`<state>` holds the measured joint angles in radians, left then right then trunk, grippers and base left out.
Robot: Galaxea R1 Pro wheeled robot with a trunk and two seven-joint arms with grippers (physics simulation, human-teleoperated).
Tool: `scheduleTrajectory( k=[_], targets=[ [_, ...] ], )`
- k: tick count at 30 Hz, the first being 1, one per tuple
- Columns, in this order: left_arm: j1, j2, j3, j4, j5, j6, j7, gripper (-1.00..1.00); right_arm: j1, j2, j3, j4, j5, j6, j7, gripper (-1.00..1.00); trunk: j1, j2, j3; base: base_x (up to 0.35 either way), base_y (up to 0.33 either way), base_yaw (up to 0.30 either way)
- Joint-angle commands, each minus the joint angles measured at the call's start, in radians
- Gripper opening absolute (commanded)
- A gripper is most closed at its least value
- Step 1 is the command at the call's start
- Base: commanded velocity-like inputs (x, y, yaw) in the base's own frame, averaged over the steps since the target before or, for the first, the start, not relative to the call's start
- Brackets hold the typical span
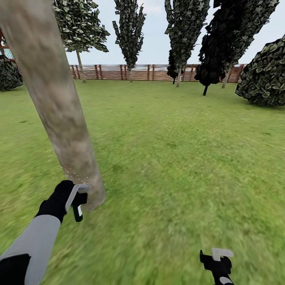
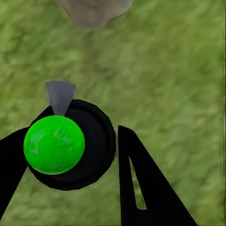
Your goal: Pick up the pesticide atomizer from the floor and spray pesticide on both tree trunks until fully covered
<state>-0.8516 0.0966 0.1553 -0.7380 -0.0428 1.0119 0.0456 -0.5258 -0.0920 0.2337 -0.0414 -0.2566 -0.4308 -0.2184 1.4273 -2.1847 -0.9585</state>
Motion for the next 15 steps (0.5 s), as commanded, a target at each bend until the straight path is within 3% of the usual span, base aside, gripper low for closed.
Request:
scheduleTrajectory(
  k=[1, 8, 15],
  targets=[
    [-0.001, 0.000, 0.002, -0.024, -0.003, 0.005, -0.001, -1.00, 0.000, 0.000, 0.009, 0.000, -0.008, -0.002, -0.002, 1.00, 0.000, 0.000, -0.001, 0.177, -0.210, 0.009],
    [0.001, -0.002, 0.000, -0.050, -0.003, 0.006, -0.001, -1.00, 0.000, 0.000, 0.009, 0.000, -0.007, -0.002, -0.002, 1.00, 0.000, 0.000, -0.001, 0.142, -0.239, 0.011],
    [-0.003, -0.002, -0.003, -0.051, -0.003, 0.009, -0.001, -1.00, 0.000, 0.000, 0.009, 0.000, -0.007, -0.002, -0.002, 1.00, 0.000, 0.000, -0.001, 0.004, -0.278, 0.236]
  ],
)
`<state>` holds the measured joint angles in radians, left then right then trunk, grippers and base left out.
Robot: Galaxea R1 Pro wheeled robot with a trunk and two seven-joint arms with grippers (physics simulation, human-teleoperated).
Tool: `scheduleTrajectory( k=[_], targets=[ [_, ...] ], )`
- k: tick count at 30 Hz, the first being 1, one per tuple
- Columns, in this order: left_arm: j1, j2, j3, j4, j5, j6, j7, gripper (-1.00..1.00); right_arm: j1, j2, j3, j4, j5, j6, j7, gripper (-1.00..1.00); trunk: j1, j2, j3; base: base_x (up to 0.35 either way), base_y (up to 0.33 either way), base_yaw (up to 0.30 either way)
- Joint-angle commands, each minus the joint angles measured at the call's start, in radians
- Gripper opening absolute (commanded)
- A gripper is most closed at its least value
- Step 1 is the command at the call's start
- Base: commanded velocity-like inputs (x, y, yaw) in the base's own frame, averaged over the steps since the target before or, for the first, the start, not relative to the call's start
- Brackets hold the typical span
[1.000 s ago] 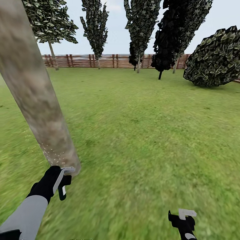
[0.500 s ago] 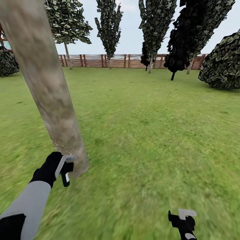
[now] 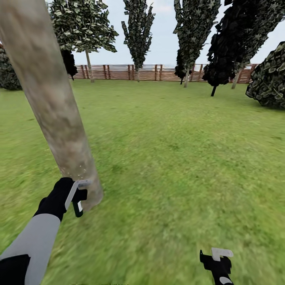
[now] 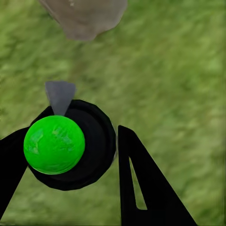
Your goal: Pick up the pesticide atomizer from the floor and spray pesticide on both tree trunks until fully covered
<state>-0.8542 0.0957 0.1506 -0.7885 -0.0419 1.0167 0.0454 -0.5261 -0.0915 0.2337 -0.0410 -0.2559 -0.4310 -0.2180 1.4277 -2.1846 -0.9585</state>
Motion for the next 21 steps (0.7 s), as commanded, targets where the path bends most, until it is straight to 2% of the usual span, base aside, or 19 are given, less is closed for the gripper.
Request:
scheduleTrajectory(
  k=[1, 8, 11, 17, 21],
  targets=[
    [-0.001, -0.001, 0.001, -0.001, -0.004, 0.005, -0.001, -1.00, 0.000, 0.000, 0.009, 0.000, -0.008, -0.002, -0.003, 1.00, 0.000, 0.000, -0.001, 0.000, -0.279, 0.275],
    [-0.005, 0.003, 0.004, -0.002, -0.006, 0.007, -0.001, -1.00, 0.000, 0.001, 0.009, 0.000, -0.008, -0.002, -0.003, 1.00, 0.000, 0.000, -0.001, 0.085, -0.272, 0.276],
    [-0.024, 0.004, 0.005, 0.000, -0.007, 0.009, -0.001, -1.00, 0.000, 0.001, 0.009, 0.000, -0.008, -0.002, -0.003, 1.00, 0.000, 0.000, -0.001, 0.183, -0.246, 0.265],
    [-0.037, -0.001, 0.004, 0.003, -0.007, 0.009, 0.000, -1.00, 0.000, -0.001, 0.009, 0.000, -0.008, -0.002, -0.003, 1.00, 0.000, 0.000, -0.001, 0.178, -0.248, 0.042],
    [-0.037, -0.002, 0.002, 0.007, -0.009, 0.009, 0.001, -1.00, 0.000, -0.001, 0.009, 0.000, -0.008, -0.002, -0.003, 1.00, 0.000, 0.000, -0.001, 0.030, -0.291, 0.001]
  ],
)
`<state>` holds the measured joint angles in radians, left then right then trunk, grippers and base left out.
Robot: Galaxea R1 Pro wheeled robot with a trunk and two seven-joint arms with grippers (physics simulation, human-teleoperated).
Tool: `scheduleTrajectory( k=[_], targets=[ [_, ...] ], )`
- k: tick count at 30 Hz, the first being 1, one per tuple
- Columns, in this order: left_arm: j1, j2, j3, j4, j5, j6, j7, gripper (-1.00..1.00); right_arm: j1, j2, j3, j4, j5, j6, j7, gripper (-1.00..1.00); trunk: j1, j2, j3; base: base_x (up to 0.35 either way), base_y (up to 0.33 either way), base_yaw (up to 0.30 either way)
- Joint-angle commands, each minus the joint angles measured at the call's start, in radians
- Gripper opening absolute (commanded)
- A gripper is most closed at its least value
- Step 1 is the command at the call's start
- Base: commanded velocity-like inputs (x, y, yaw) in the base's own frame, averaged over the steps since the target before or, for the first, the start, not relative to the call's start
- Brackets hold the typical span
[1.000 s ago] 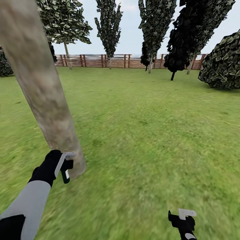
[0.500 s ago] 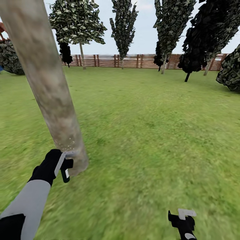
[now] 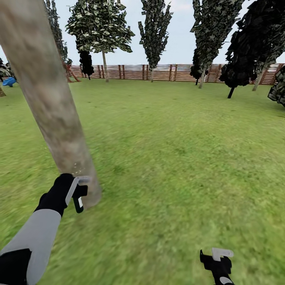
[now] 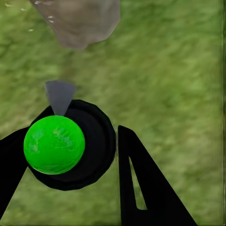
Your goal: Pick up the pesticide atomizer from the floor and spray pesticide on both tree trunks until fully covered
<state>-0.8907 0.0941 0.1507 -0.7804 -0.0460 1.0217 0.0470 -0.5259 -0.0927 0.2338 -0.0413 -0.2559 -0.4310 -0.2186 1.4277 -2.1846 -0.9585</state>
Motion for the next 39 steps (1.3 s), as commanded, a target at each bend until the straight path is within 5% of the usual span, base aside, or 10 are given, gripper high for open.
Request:
scheduleTrajectory(
  k=[1, 39],
  targets=[
    [-0.001, -0.001, 0.002, -0.001, -0.005, 0.005, -0.001, -1.00, 0.000, 0.000, 0.009, 0.000, -0.008, -0.002, -0.002, 1.00, 0.000, 0.000, -0.001, 0.006, -0.295, 0.000],
    [0.018, 0.034, 0.009, 0.052, -0.009, -0.006, 0.005, -1.00, 0.000, 0.002, 0.010, 0.000, -0.008, -0.002, -0.002, 1.00, 0.000, 0.000, -0.001, 0.117, -0.288, 0.162]
  ],
)
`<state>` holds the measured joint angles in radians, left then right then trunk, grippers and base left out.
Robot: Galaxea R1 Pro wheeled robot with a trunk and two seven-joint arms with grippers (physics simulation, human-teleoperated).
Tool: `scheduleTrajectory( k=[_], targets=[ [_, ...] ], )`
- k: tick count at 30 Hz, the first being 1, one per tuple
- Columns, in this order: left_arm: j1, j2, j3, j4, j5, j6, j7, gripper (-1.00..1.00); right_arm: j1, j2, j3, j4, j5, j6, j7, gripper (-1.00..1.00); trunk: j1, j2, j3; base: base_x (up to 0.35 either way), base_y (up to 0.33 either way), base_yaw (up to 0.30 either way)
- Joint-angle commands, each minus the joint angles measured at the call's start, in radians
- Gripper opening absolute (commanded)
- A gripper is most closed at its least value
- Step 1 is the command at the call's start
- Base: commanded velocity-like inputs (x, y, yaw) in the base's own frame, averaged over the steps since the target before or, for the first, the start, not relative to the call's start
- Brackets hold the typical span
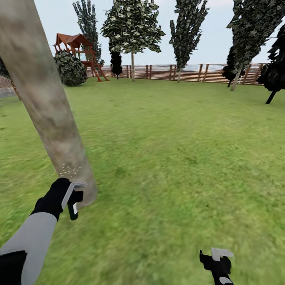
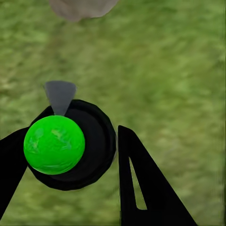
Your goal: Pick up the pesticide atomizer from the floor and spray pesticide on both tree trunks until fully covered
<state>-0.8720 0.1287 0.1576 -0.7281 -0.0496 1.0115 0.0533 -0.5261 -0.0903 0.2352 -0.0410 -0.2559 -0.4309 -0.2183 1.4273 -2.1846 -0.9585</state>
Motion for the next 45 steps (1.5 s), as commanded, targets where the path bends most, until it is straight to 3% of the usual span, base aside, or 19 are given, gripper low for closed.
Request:
scheduleTrajectory(
  k=[1, 12, 22, 28, 34, 45],
  targets=[
    [-0.001, -0.001, 0.002, -0.001, -0.005, 0.004, -0.001, -1.00, 0.000, 0.000, 0.009, 0.000, -0.008, -0.002, -0.003, 1.00, 0.000, 0.000, -0.001, 0.218, -0.216, 0.275],
    [-0.002, -0.003, 0.001, -0.001, -0.006, 0.004, 0.000, -1.00, 0.000, 0.000, 0.009, 0.000, -0.008, -0.002, -0.003, 1.00, 0.000, 0.000, -0.001, 0.264, -0.145, 0.277],
    [-0.001, -0.014, -0.007, 0.001, -0.007, 0.002, 0.000, -1.00, 0.000, 0.000, 0.009, 0.000, -0.008, -0.002, -0.003, 1.00, 0.000, 0.000, -0.001, 0.024, -0.004, 0.277],
    [0.000, -0.032, -0.009, 0.010, -0.009, 0.001, 0.006, -1.00, 0.000, 0.000, 0.009, 0.000, -0.008, -0.002, -0.003, 1.00, 0.000, 0.000, -0.001, 0.097, -0.157, 0.270],
    [0.029, -0.034, -0.009, 0.009, -0.009, 0.001, 0.013, -1.00, 0.000, -0.002, 0.007, 0.000, -0.008, -0.002, -0.003, 1.00, 0.000, 0.000, -0.001, 0.112, -0.247, 0.038],
    [0.029, -0.034, -0.008, 0.008, -0.012, 0.001, 0.013, -1.00, 0.000, -0.001, 0.008, 0.000, -0.009, -0.002, -0.003, 1.00, 0.000, 0.000, -0.001, 0.100, -0.264, 0.000]
  ],
)
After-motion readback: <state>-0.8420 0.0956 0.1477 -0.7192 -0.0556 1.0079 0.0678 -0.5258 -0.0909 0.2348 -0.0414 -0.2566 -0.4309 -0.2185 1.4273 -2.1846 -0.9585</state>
